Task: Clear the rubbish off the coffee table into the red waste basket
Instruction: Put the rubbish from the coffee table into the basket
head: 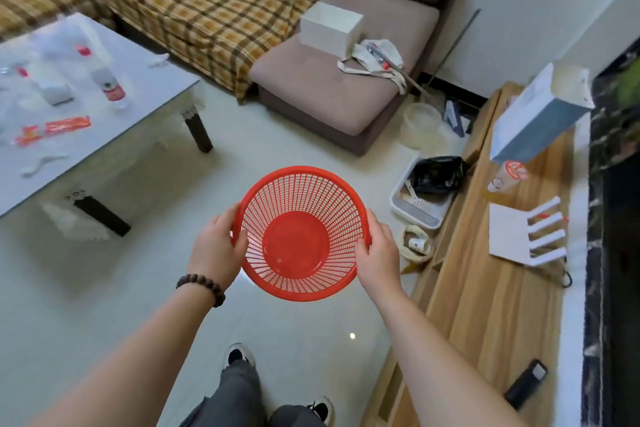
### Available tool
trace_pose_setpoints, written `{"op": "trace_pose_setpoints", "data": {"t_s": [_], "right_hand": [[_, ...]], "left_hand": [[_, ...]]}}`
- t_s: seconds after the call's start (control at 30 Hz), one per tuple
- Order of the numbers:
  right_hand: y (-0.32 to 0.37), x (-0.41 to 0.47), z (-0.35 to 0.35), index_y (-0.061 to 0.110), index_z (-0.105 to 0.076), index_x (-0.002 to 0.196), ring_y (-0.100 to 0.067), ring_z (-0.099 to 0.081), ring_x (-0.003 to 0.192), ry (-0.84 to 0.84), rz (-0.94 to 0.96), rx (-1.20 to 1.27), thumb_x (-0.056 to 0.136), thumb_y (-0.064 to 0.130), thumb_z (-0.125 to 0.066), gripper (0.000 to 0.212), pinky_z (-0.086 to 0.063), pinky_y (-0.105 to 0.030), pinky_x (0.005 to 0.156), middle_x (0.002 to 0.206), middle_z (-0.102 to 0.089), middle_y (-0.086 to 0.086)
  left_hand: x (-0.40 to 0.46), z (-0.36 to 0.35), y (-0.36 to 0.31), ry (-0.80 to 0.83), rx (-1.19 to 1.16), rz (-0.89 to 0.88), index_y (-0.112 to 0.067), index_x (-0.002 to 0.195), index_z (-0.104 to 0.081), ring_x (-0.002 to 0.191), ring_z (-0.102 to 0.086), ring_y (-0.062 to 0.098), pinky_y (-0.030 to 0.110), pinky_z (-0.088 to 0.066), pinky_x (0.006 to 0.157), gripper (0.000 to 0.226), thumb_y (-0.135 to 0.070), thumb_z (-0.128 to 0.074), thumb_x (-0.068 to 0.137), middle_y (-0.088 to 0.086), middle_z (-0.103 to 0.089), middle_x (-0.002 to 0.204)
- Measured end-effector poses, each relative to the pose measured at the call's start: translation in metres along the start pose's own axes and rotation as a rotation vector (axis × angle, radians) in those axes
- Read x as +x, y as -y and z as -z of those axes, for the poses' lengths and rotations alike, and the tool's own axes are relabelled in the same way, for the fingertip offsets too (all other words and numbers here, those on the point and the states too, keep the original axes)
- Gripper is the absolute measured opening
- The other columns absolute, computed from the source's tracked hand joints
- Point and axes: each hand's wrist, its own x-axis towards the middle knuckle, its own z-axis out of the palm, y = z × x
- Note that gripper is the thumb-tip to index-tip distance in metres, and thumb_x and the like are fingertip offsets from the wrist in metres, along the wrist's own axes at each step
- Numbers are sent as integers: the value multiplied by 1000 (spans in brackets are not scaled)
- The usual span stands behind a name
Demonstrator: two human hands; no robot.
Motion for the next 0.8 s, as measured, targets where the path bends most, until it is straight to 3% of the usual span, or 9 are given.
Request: {"op": "trace_pose_setpoints", "data": {"t_s": [0.1, 0.27, 0.33, 0.4, 0.47, 0.6, 0.8], "right_hand": [[25, 10, -33, 24, -29, 146, -3, -48, 99, 81, 57, -5, 97, 17, -41, 51, -34, 2, 65, 123, -48, 2], [74, 30, -98, 29, -28, 146, 1, -48, 93, 186, 134, -16, 98, 29, -40, 49, -36, 3, 51, 124, -47, 5], [98, 41, -125, 30, -28, 145, -2, -50, 98, 222, 161, -27, 98, 31, -41, 49, -43, -2, 62, 127, -47, 5], [126, 54, -155, 30, -30, 144, -10, -52, 111, 257, 185, -30, 98, 28, -41, 48, -53, -23, 83, 131, -47, 4], [159, 66, -187, 29, -32, 143, -14, -51, 118, 293, 215, -39, 97, 24, -41, 47, -50, -33, 95, 132, -48, 2], [233, 88, -256, 28, -36, 141, -7, -49, 109, 360, 324, -44, 93, 13, -42, 50, -41, -27, 98, 128, -53, 0], [335, 108, -350, 17, -38, 142, -22, -50, 119, 485, 430, -54, 89, 5, -43, 55, -34, -21, 95, 132, -52, -11]], "left_hand": [[-1, 27, 27, -69, 13, 64, -18, 129, -51, 72, -54, 16, 29, -41, 66, 42, -19, -55, 87, 2, -59, 96], [9, 71, 76, -198, 25, 157, -25, 127, -51, 68, -54, 9, 27, -41, 60, 42, -20, -57, 85, -4, -57, 91], [17, 88, 98, -243, 7, 199, -27, 126, -51, 70, -53, 5, 26, -41, 60, 42, -21, -57, 85, -6, -57, 92], [30, 107, 123, -279, -4, 243, -25, 126, -52, 70, -55, 8, 28, -44, 63, 43, -19, -58, 84, -4, -59, 94], [48, 128, 149, -316, -15, 285, -20, 127, -54, 72, -56, 15, 31, -46, 68, 45, -14, -59, 82, 0, -61, 95], [84, 182, 204, -398, -25, 336, -17, 121, -58, 72, -57, 22, 34, -47, 68, 43, -9, -59, 79, 2, -62, 85], [111, 258, 275, -525, -18, 437, -27, 113, -59, 66, -55, 15, 34, -48, 63, 37, -13, -58, 78, -2, -60, 79]]}}
